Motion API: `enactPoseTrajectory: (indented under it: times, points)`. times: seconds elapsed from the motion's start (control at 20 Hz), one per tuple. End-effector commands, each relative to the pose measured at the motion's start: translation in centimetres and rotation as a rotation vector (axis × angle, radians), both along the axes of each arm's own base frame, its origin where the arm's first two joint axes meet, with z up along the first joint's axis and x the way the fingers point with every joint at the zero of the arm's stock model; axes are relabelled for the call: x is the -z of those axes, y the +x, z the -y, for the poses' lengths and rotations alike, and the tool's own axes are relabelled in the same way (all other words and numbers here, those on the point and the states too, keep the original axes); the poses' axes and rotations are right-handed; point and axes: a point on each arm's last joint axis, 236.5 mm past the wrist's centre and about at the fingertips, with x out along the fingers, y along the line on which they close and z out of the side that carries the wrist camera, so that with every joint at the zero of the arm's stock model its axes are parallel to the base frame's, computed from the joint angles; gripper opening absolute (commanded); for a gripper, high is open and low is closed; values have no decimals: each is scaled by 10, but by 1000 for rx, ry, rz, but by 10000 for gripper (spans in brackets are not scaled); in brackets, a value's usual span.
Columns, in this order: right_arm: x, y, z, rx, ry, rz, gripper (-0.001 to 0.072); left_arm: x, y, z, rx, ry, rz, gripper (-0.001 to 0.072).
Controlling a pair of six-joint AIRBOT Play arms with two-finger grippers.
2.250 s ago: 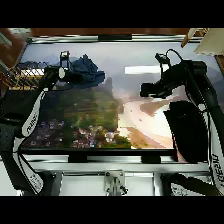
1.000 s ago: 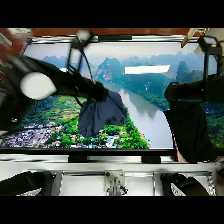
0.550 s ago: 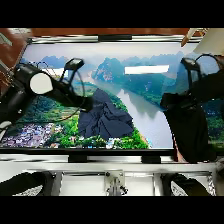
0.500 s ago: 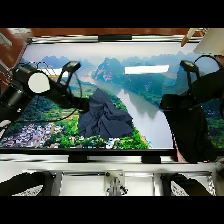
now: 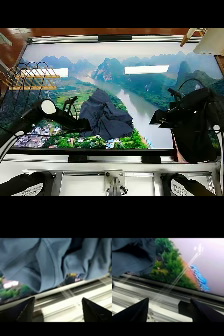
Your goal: Fold the shirts.
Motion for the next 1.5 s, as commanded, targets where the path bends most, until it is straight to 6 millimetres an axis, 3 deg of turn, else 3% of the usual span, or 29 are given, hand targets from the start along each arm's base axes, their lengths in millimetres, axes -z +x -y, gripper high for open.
enactPoseTrajectory:
  times: [0.0, 0.2, 0.3, 0.35, 0.45, 0.7, 0.9, 0.95, 1.05, 1.1, 1.15, 1.25, 1.3, 1.4, 1.45]
  points:
    - [19, -4, -15, 13, 34, 3, 627, 19, 12, 14, -79, -20, 42, 720]
    - [34, 0, -40, -20, 39, 25, 627, 37, 16, 23, -107, -25, 18, 683]
    - [43, -4, -56, -32, 75, -26, 627, 38, 19, 24, -114, -29, 21, 393]
    - [47, -6, -63, -41, 91, -41, 627, 36, 21, 25, -114, -31, 26, 205]
    - [56, -5, -76, -52, 102, -48, 627, 29, 25, 28, -74, -41, 58, 43]
    - [77, -4, -98, -62, 103, -61, 627, 15, 31, 32, -39, -57, 93, 32]
    - [75, 6, -122, 0, 212, -75, 625, 12, 32, 32, -39, -61, 102, 33]
    - [77, 3, -124, -10, 209, -80, 560, 12, 32, 32, -40, -61, 104, 32]
    - [81, 1, -125, -35, 183, -69, 151, 10, 32, 32, -13, -62, 125, 32]
    - [80, 1, -125, -36, 184, -67, 77, 8, 33, 32, -11, -60, 132, 32]
    - [77, 2, -124, -47, 186, -58, 77, 5, 36, 29, -7, -54, 155, 31]
    - [57, 11, -117, -99, 183, 11, 76, -15, 48, 17, 15, -22, 248, 30]
    - [41, 23, -109, -115, 162, 72, 76, -35, 60, 5, 34, 14, 327, 30]
    - [-14, 56, -90, -156, 124, 275, 76, -99, 85, -23, 46, 88, 506, 30]
    - [-57, 73, -83, -179, 116, 419, 76, -142, 97, -35, 37, 108, 617, 30]
